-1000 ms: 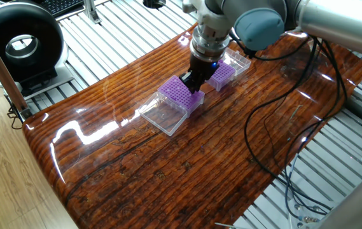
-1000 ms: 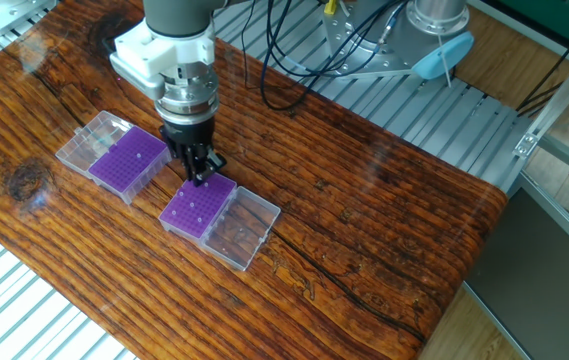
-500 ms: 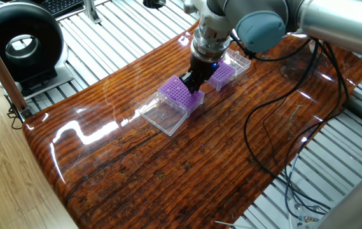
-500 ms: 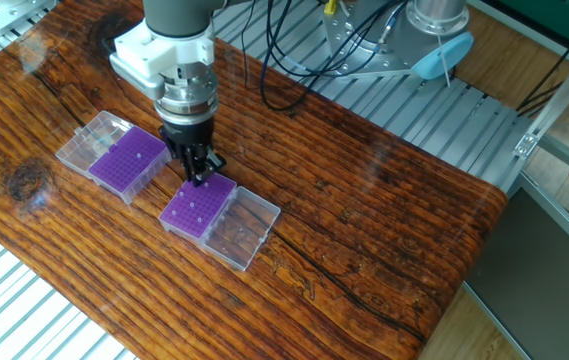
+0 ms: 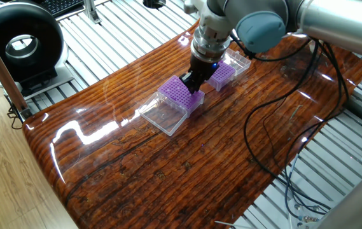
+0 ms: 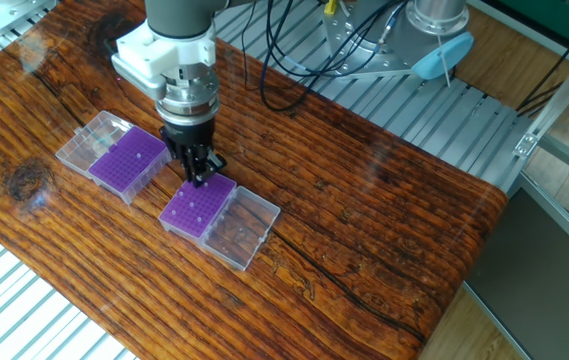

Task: Transfer all small pipette tips from one holder to another

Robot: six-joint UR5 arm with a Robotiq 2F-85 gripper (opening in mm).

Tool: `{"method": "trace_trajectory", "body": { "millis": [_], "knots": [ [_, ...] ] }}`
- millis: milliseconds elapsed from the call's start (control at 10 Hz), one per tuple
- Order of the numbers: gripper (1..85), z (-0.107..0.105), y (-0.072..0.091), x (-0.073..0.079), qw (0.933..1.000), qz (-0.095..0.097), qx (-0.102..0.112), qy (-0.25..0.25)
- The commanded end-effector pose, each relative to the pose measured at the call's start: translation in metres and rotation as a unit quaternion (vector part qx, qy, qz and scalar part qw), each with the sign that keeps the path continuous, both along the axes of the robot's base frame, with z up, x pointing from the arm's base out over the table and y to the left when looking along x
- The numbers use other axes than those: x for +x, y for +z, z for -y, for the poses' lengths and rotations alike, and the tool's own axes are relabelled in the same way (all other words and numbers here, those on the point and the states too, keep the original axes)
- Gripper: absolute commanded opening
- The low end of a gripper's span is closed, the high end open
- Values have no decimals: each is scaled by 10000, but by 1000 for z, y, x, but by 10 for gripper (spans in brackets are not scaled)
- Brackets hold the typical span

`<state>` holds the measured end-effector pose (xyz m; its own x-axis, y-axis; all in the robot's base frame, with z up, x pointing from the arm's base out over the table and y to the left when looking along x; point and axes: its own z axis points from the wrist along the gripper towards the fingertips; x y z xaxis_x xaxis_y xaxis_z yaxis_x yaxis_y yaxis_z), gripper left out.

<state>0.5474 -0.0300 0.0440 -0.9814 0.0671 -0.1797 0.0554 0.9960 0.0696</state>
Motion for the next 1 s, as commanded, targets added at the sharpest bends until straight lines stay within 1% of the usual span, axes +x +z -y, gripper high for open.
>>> {"method": "trace_trajectory", "body": {
  "millis": [0,300,400,600,700,900],
  "knots": [
    [217,-1,1,0,10000,41,53,-38],
    [213,6,1,-1,10000,59,60,7],
    [203,8,1,0,10000,57,24,-46],
    [50,11,4,-1,9996,34,-117,-270],
    [13,9,5,0,9991,34,-178,-390],
    [13,11,3,6,9987,97,-244,-436]
  ]
}}
